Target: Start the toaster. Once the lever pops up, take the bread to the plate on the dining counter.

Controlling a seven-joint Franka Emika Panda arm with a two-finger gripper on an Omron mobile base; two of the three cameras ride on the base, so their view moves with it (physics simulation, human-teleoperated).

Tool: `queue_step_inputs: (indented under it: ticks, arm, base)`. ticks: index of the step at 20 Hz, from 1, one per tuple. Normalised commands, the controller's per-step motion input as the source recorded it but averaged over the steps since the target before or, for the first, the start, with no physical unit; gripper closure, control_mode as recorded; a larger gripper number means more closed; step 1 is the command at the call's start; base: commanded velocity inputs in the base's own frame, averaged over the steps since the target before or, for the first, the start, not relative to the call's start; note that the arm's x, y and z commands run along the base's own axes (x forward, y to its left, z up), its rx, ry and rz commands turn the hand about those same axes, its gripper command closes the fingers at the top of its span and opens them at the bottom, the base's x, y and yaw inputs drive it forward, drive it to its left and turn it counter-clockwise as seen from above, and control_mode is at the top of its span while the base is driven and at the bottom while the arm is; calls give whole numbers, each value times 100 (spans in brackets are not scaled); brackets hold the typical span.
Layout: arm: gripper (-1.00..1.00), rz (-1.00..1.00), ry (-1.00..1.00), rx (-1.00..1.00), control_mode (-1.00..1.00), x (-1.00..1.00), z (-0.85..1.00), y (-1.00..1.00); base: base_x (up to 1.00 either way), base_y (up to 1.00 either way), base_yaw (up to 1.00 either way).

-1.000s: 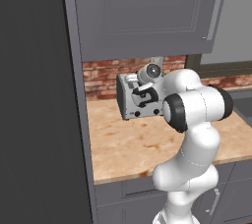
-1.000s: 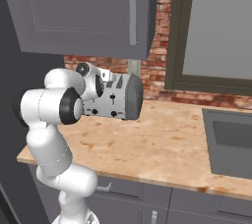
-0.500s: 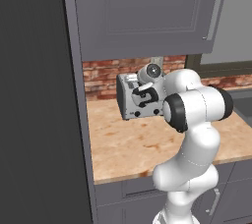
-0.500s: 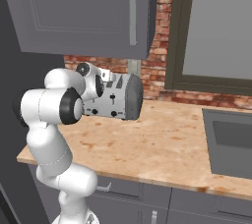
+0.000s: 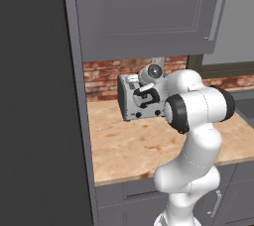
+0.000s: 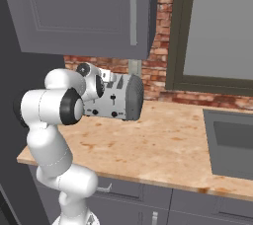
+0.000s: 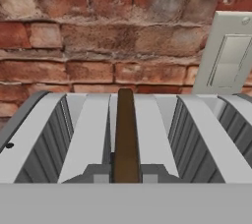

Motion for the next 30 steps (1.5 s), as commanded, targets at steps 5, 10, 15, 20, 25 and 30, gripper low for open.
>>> queue_step_inputs:
  ticks: [5, 10, 15, 20, 25, 30]
  arm:
    - [100, 0, 0, 0, -100, 0, 0, 0]
    - [100, 0, 0, 0, -100, 0, 0, 0]
    - [100, 0, 0, 0, -100, 0, 0, 0]
    - [100, 0, 0, 0, -100, 0, 0, 0]
    - [100, 0, 0, 0, -100, 0, 0, 0]
    - [100, 0, 0, 0, -100, 0, 0, 0]
  base:
    - [0, 0, 0]
    - [0, 0, 0]
    - [0, 0, 0]
    - [0, 0, 0]
    - [0, 0, 0]
    - [0, 0, 0]
